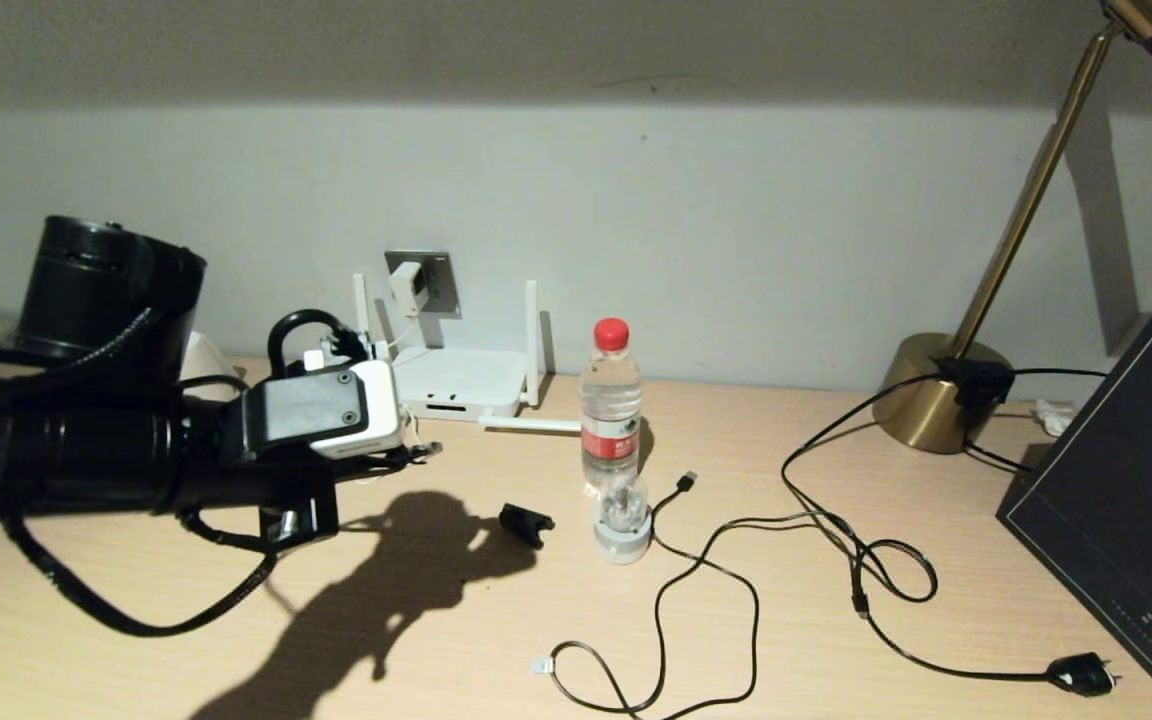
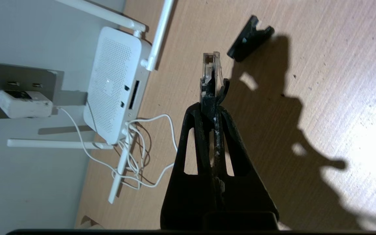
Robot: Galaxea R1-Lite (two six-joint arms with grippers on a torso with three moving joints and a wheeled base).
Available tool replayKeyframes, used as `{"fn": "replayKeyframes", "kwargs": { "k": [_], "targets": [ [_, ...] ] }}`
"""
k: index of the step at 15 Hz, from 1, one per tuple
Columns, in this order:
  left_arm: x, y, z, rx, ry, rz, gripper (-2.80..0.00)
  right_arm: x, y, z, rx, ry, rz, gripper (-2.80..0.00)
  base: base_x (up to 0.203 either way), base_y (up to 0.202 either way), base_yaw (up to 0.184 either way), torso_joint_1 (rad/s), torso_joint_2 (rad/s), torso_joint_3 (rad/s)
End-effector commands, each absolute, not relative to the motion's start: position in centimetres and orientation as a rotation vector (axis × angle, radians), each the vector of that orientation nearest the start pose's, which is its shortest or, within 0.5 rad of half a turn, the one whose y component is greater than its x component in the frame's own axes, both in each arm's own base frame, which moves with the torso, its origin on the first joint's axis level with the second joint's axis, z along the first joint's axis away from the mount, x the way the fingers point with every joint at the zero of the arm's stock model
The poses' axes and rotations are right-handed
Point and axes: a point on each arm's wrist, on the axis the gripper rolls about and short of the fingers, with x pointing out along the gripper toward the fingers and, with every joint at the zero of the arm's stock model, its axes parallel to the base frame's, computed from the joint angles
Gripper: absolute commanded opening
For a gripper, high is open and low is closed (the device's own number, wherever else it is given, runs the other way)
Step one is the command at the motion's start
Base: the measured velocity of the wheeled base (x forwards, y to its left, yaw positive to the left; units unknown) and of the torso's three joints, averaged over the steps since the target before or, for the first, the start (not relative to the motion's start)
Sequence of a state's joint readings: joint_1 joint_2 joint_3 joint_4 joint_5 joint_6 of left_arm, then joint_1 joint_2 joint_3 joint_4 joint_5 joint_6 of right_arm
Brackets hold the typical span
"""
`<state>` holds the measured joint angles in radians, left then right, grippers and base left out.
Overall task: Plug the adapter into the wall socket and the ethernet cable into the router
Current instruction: Hand it to the other hand
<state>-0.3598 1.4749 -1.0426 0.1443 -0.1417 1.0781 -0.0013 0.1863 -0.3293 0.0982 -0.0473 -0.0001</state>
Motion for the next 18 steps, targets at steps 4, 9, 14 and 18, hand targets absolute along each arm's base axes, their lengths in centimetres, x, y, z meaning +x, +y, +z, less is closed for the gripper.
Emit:
{"fn": "replayKeyframes", "kwargs": {
  "k": [4, 9, 14, 18],
  "targets": [
    [22.3, -9.0, 25.7, 1.08, 0.168, -0.729, -2.8, 9.4, 1.0, 24.2, 0.099, 0.339, 0.39, -2.8, 0.0, 0.0, 0.0, 0.0, 0.0, 0.0],
    [23.2, -10.4, 25.7, 1.077, 0.115, -0.746, -2.8, 18.4, 7.2, 24.8, 0.149, 0.497, 0.823, -2.8, 0.0, 0.0, 0.0, 0.0, 0.0, 0.0],
    [23.1, -11.0, 25.7, 1.078, 0.101, -0.764, -2.8, 21.0, 15.9, 23.6, 0.146, 0.469, 0.895, -2.8, 0.0, 0.0, 0.0, 0.0, 0.0, 0.0],
    [22.3, -11.9, 26.0, 1.082, 0.061, -0.802, -2.8, 19.7, 18.9, 23.7, 0.137, 0.478, 0.999, -2.8, 0.0, 0.0, 0.0, 0.0, 0.0, 0.0]
  ]
}}
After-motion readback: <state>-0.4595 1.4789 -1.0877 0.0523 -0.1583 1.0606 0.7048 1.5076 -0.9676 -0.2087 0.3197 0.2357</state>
